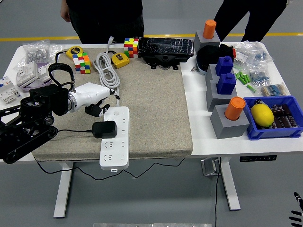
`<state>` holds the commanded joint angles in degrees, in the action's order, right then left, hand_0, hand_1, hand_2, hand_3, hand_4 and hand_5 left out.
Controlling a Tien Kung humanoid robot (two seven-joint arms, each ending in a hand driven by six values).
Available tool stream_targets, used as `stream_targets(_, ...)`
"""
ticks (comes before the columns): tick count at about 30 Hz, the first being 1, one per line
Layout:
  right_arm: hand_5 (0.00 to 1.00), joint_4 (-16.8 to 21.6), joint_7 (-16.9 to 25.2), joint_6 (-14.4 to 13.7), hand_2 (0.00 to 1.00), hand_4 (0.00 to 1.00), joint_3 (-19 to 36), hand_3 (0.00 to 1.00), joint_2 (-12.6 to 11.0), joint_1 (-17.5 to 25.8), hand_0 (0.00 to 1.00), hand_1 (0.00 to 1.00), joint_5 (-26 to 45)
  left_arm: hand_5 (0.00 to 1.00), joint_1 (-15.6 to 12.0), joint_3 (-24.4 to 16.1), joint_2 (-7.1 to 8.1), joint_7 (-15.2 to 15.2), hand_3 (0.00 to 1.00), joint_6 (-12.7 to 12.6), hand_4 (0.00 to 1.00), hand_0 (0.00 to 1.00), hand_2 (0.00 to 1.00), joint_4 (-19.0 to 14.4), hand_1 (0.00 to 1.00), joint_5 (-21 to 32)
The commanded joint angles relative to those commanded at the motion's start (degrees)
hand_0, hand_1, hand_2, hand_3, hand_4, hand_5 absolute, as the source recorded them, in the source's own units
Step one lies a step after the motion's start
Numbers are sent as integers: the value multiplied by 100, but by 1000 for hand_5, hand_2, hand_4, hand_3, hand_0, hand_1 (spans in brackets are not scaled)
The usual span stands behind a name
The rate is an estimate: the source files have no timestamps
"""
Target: Pick up the plug,place it near the board,insert it into the board,press the button
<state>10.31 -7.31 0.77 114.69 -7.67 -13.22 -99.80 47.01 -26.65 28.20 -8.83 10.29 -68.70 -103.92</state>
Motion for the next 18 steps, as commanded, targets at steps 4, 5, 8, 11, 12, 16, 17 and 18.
stream_targets(4,998,0,4,2,703,998,-4,761,5,-13,851,752,1,2,4,-23,21,-66,785,154,328,120,95,-47,2,43)
stream_targets(5,998,0,3,0,703,998,0,761,4,-20,851,752,0,2,15,-9,31,-86,785,216,328,120,95,-57,2,69)
stream_targets(8,998,0,6,0,704,998,-5,762,-1,-29,851,751,5,2,25,4,46,-122,761,345,327,121,94,-81,2,158)
stream_targets(11,998,0,2,-3,704,998,11,762,-6,-32,851,751,-14,2,34,28,40,-141,761,425,327,121,94,-81,2,202)
stream_targets(12,998,0,1,-3,704,998,11,762,-7,-31,851,751,-15,2,35,34,38,-139,761,426,327,121,94,-77,2,206)
stream_targets(16,998,0,1,-3,704,998,18,762,-6,-31,851,751,-25,2,31,55,36,-144,753,442,330,121,93,-78,2,271)
stream_targets(17,998,0,2,-3,704,998,17,762,-6,-30,851,751,-25,2,30,61,38,-142,753,447,330,121,93,-82,2,297)
stream_targets(18,998,0,1,-4,704,998,20,762,-5,-31,851,751,-30,2,34,95,40,-137,753,441,330,121,93,-95,2,328)
